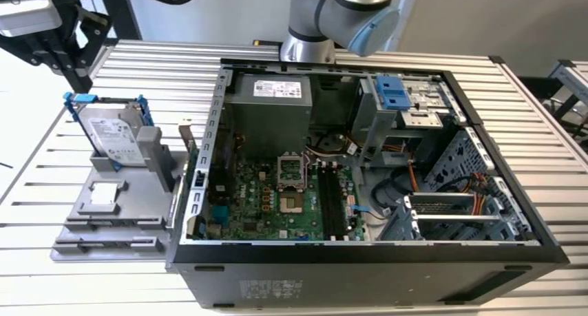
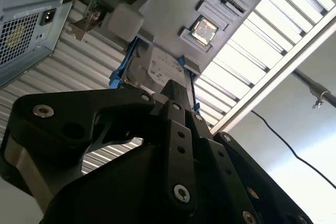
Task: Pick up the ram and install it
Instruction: 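Reach for the ram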
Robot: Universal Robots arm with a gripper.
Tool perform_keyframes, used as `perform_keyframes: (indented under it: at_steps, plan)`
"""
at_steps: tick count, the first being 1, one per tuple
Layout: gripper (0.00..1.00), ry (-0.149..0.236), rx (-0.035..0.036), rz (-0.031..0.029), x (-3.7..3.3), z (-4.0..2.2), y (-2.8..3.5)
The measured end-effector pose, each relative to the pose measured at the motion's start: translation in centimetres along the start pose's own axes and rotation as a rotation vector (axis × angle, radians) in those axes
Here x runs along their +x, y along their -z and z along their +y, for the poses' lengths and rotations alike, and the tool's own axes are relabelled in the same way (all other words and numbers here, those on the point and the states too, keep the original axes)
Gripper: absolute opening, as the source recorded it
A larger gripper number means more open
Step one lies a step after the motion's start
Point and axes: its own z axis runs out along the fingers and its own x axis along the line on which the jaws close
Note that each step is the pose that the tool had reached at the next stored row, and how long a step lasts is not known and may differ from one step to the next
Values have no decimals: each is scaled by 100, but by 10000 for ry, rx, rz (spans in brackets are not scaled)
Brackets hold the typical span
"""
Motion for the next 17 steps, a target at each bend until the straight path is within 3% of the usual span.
perform_keyframes:
  at_steps: [17]
  plan:
    - [0,-259,3,-13,15,-395,19]
